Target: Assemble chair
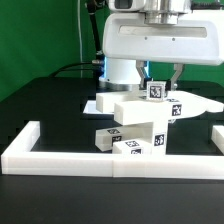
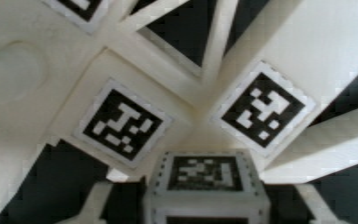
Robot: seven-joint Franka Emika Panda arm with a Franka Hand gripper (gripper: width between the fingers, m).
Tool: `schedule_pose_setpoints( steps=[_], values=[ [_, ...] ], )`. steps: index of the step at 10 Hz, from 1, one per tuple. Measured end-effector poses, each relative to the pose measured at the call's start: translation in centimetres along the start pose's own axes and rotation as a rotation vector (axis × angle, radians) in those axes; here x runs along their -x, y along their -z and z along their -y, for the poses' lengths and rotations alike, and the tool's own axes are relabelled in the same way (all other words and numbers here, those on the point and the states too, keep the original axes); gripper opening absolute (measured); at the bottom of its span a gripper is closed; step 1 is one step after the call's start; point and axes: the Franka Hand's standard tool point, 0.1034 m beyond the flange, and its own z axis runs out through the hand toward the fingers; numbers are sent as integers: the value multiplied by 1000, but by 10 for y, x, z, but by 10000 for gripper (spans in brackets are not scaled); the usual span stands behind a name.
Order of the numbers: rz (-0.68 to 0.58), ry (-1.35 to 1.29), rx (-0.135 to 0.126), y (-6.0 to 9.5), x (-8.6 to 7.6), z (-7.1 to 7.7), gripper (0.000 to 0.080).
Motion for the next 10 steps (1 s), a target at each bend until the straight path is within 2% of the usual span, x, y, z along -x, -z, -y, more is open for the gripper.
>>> schedule_pose_setpoints(
  steps=[4,5,6,7,8,10],
  values=[
    [5,-249,-8,0,1,2,291],
    [4,-218,-6,0,1,2,382],
    [2,-178,-7,0,2,3,382],
    [-7,-143,-10,0,3,5,555],
    [-20,-90,-15,0,4,7,630],
    [-48,125,-18,-1,2,7,644]
  ],
)
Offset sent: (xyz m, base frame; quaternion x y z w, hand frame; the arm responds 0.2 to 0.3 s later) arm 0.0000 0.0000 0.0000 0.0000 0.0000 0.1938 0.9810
